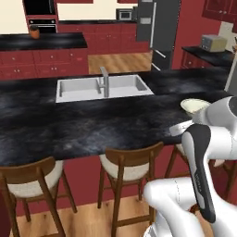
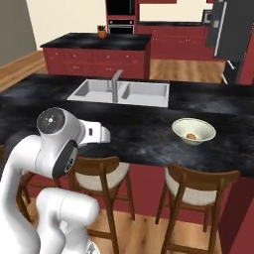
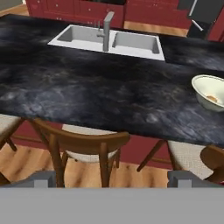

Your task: Retrieve the tangerine and mango from the fridge and place them into the bowl on the dining table.

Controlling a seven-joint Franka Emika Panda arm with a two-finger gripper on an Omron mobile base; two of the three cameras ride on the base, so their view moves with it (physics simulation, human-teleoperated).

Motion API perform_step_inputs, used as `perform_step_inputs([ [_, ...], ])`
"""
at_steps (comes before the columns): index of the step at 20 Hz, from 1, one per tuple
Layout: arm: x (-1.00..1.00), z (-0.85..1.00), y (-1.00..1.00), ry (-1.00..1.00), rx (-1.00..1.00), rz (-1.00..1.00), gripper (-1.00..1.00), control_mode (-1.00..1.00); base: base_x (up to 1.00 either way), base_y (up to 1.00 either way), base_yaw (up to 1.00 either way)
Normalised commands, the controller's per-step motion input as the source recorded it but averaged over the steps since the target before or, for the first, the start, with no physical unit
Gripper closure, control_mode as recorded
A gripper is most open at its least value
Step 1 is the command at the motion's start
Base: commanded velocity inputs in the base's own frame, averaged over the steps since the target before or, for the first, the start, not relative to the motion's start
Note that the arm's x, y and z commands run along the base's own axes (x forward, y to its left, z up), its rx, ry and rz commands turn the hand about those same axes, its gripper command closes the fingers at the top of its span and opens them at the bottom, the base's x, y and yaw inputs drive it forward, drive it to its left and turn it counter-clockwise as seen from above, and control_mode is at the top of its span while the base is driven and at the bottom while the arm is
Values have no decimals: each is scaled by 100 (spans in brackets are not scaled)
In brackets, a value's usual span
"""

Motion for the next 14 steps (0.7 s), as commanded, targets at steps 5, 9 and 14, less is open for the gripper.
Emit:
perform_step_inputs([
  [5, 0, 0, 0, 0, 0, 0, -100, 100, 0, 100, -24],
  [9, 0, 0, 0, 0, 0, 0, -100, 100, 0, 100, -24],
  [14, 0, 0, 0, 0, 0, 0, -100, 100, 0, 100, -10],
])
